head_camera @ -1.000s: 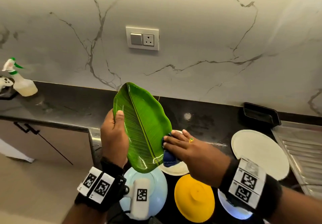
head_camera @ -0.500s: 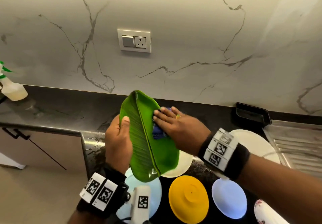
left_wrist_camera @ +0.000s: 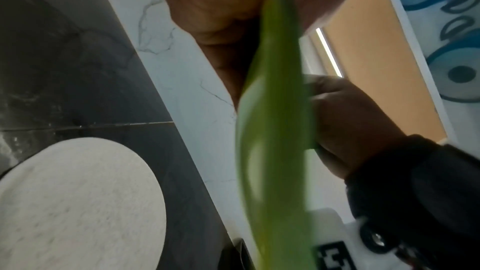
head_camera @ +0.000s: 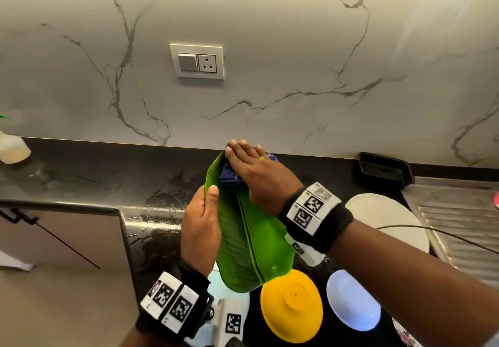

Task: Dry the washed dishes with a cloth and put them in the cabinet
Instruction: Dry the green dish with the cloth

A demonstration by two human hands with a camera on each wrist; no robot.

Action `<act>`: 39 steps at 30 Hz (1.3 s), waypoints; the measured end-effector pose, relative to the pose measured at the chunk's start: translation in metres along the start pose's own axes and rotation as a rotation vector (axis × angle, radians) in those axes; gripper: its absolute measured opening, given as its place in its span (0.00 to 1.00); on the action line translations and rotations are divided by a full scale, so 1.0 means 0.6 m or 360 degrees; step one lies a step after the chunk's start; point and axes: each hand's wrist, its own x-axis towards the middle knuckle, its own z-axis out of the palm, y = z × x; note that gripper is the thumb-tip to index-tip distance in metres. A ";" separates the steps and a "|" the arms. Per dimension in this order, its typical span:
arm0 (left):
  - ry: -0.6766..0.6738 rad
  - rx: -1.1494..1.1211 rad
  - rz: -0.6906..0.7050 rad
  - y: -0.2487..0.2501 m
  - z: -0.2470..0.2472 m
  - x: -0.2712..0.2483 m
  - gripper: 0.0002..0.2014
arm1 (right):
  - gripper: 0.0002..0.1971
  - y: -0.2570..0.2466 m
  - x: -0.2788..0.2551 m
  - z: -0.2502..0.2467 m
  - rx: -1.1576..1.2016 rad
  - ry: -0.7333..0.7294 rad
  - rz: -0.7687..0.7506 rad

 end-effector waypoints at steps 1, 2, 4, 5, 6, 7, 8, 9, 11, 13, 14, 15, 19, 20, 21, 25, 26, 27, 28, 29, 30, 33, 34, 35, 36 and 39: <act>-0.0004 -0.0026 -0.0036 -0.002 -0.003 0.001 0.22 | 0.41 -0.003 0.005 0.003 0.0083 0.0009 0.0007; 0.0013 -0.0026 -0.0061 -0.001 -0.006 0.002 0.28 | 0.41 -0.006 0.006 0.005 0.0173 0.0007 0.0011; 0.0080 0.0013 -0.0087 -0.002 -0.011 0.007 0.36 | 0.42 -0.016 0.000 0.018 0.0324 -0.0021 -0.0023; 0.0104 -0.0009 -0.0114 0.001 -0.013 0.011 0.37 | 0.42 -0.022 -0.006 0.026 0.0389 -0.0036 -0.0079; 0.0117 -0.0072 -0.0155 0.007 -0.013 0.014 0.36 | 0.43 -0.031 -0.014 0.034 0.0440 -0.0069 -0.0142; 0.0134 -0.0181 -0.0199 0.009 -0.015 0.017 0.34 | 0.43 -0.039 -0.024 0.042 0.0477 -0.0107 -0.0204; 0.0131 -0.0298 -0.0253 0.013 -0.014 0.019 0.31 | 0.44 -0.046 -0.036 0.049 0.0502 -0.0144 -0.0251; 0.0114 -0.0376 -0.0305 0.016 -0.014 0.020 0.29 | 0.45 -0.048 -0.046 0.056 0.0501 -0.0183 -0.0286; 0.0085 -0.0374 -0.0363 0.014 -0.012 0.019 0.30 | 0.44 -0.047 -0.059 0.060 0.0412 -0.0236 -0.0333; 0.0104 -0.0219 -0.0275 0.015 -0.008 0.012 0.31 | 0.42 -0.038 -0.050 0.056 0.0331 -0.0166 -0.0263; 0.0109 -0.0125 -0.0210 0.017 -0.005 0.007 0.32 | 0.41 -0.033 -0.039 0.051 0.0364 -0.0090 -0.0152; 0.0108 -0.0054 -0.0163 0.020 0.000 0.003 0.34 | 0.40 -0.028 -0.025 0.042 0.0443 -0.0001 -0.0004; 0.0070 -0.0058 -0.0096 0.020 0.008 0.000 0.39 | 0.40 -0.022 0.007 0.019 0.0716 0.0199 0.0237; 0.0061 -0.0167 -0.0111 0.021 0.006 0.004 0.39 | 0.39 -0.028 0.005 0.018 0.0748 0.0189 0.0156; 0.0029 -0.0287 -0.0137 0.019 0.002 0.010 0.39 | 0.40 -0.035 0.000 0.020 0.0774 0.0155 0.0044; -0.0169 -0.0815 -0.0405 0.032 -0.012 0.012 0.42 | 0.41 -0.044 -0.029 0.030 0.0695 -0.0015 -0.0296; -0.0173 -0.0897 -0.0535 0.039 -0.015 0.011 0.43 | 0.40 -0.041 -0.035 0.032 0.0651 -0.0050 -0.0359; -0.0160 -0.0922 -0.0646 0.035 -0.018 0.013 0.41 | 0.40 -0.038 -0.041 0.035 0.0617 -0.0089 -0.0408; -0.0159 -0.0897 -0.0702 0.034 -0.020 0.013 0.37 | 0.40 -0.037 -0.048 0.037 0.0596 -0.0127 -0.0436; -0.0135 -0.0850 -0.0727 0.028 -0.020 0.016 0.32 | 0.39 -0.036 -0.056 0.039 0.0583 -0.0160 -0.0462; -0.0094 -0.0804 -0.0738 0.023 -0.019 0.017 0.26 | 0.38 -0.034 -0.067 0.041 0.0579 -0.0183 -0.0501; 0.0088 -0.0694 -0.0695 0.021 -0.018 0.026 0.16 | 0.35 -0.027 -0.112 0.056 0.0513 -0.0312 -0.0701; 0.0127 -0.0685 -0.0649 0.019 -0.018 0.030 0.15 | 0.35 -0.021 -0.129 0.064 0.0470 -0.0347 -0.0768; 0.0173 -0.0651 -0.0606 0.017 -0.020 0.032 0.16 | 0.36 -0.013 -0.144 0.072 0.0420 -0.0363 -0.0817; 0.0209 -0.0621 -0.0546 0.015 -0.021 0.032 0.17 | 0.37 0.000 -0.155 0.077 0.0372 -0.0362 -0.0837; 0.0251 -0.0425 -0.0433 -0.002 -0.027 0.025 0.28 | 0.38 0.051 -0.159 0.070 0.0169 -0.0251 -0.0813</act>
